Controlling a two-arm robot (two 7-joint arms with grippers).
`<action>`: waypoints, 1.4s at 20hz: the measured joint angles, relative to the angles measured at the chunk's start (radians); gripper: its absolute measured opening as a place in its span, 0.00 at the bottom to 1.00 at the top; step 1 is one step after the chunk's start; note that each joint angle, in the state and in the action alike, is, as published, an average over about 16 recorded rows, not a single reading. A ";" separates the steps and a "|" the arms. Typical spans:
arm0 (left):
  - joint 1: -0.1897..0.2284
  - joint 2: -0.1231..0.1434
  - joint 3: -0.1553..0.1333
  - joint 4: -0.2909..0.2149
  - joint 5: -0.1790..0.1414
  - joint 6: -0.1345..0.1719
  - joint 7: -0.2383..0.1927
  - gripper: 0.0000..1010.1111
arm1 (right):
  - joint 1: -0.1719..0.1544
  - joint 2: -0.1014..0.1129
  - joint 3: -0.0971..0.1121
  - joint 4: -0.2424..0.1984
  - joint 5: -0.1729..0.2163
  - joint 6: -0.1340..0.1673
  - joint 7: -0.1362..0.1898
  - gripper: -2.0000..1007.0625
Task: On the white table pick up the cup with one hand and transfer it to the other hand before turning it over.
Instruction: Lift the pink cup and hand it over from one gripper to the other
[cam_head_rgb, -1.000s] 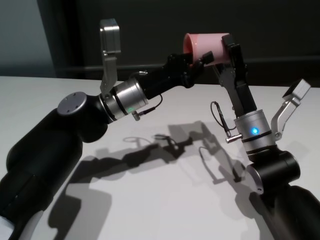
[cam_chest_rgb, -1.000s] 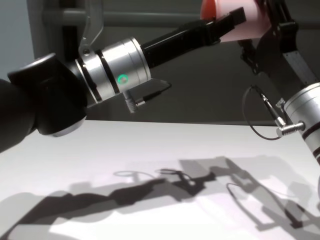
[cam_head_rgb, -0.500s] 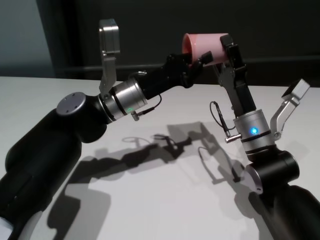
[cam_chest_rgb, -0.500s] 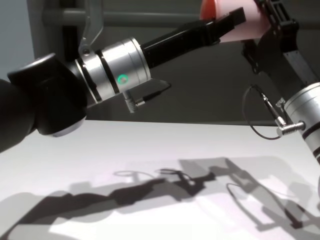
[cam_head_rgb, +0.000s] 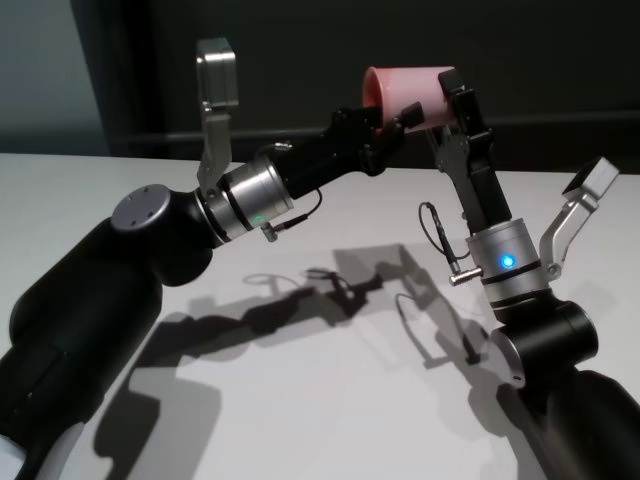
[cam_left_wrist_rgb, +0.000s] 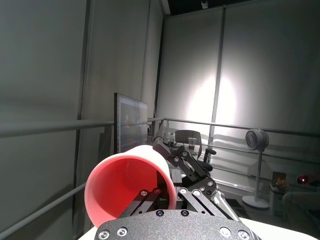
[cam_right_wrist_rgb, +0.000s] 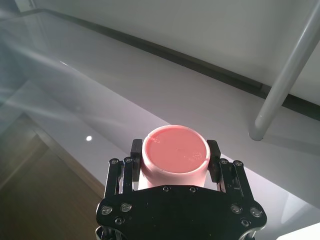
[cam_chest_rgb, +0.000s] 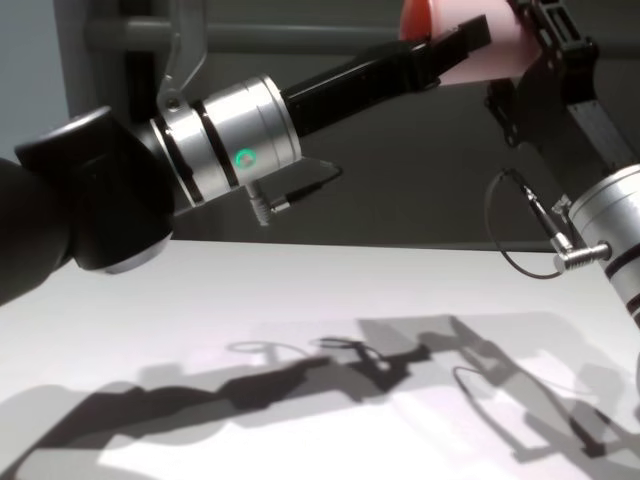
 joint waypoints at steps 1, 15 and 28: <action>0.000 0.000 0.000 0.000 0.000 0.000 0.000 0.05 | 0.000 0.000 0.000 0.000 0.000 0.000 0.000 0.74; 0.000 0.000 0.000 0.000 0.000 0.000 -0.001 0.07 | 0.000 -0.001 0.001 0.000 0.000 0.001 -0.001 0.74; 0.018 0.011 -0.003 -0.021 -0.004 0.005 0.008 0.43 | 0.000 -0.001 0.001 0.001 -0.001 0.002 -0.003 0.74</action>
